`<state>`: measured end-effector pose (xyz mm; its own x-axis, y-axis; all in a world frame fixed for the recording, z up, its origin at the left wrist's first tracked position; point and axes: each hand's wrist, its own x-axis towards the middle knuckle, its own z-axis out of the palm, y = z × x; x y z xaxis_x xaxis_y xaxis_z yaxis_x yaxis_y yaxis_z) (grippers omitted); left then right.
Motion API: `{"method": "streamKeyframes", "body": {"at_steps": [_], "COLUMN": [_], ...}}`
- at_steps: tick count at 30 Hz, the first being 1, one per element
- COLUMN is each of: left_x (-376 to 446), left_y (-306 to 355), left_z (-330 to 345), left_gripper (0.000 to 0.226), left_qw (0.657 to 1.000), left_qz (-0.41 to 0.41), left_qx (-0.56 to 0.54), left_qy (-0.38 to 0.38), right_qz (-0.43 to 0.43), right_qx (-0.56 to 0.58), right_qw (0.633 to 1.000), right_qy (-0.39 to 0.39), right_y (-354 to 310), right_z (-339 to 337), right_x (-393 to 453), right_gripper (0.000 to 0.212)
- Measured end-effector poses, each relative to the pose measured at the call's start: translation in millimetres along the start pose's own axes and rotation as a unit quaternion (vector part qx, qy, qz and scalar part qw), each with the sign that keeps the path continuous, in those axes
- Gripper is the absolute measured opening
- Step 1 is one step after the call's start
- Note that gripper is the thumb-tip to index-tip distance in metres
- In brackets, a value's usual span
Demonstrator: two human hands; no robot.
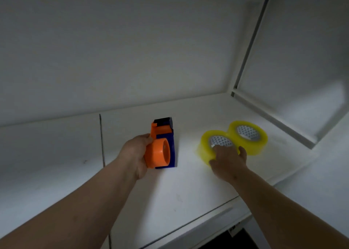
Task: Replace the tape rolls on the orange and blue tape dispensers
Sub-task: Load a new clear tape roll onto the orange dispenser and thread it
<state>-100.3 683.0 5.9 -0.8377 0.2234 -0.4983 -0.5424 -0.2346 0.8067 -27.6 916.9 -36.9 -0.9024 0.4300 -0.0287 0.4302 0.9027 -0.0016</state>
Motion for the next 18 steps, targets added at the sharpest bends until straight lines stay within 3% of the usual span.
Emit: {"method": "streamKeyframes", "body": {"at_steps": [4, 6, 7, 9, 10, 12, 14, 18], "left_x": [-4, -5, -7, -12, -15, -22, -28, -37], "left_y": [-8, -11, -12, -14, -15, -16, -13, -9], "left_z": [10, 13, 14, 15, 15, 17, 17, 12], "left_gripper": [0.038, 0.038, 0.038, 0.039, 0.039, 0.039, 0.039, 0.039], "left_qw": [0.999, 0.997, 0.996, 0.994, 0.993, 0.992, 0.991, 0.987], "left_qz": [0.002, 0.007, 0.009, 0.014, 0.018, 0.03, 0.047, 0.089], "left_qx": [-0.039, -0.061, -0.07, -0.083, -0.087, -0.091, -0.092, -0.086], "left_qy": [0.033, 0.05, 0.058, 0.071, 0.076, 0.081, 0.084, 0.102], "right_qz": [-0.031, -0.026, -0.019, -0.01, -0.005, -0.018, -0.05, -0.092], "right_qx": [0.086, 0.232, 0.352, 0.584, 0.657, 0.726, 0.747, 0.755], "right_qw": [0.995, 0.971, 0.934, 0.812, 0.754, 0.68, 0.648, 0.631], "right_qy": [0.037, 0.059, 0.051, 0.001, -0.033, -0.098, -0.139, -0.153], "right_y": [3, 2, 2, 1, 1, -3, -14, -43], "right_z": [-10, -22, -29, -40, -45, -49, -52, -55], "right_x": [14, 18, 18, 14, 11, 2, -8, -31], "right_gripper": [0.047, 0.04, 0.034, 0.021, 0.022, 0.031, 0.03, 0.019]}}
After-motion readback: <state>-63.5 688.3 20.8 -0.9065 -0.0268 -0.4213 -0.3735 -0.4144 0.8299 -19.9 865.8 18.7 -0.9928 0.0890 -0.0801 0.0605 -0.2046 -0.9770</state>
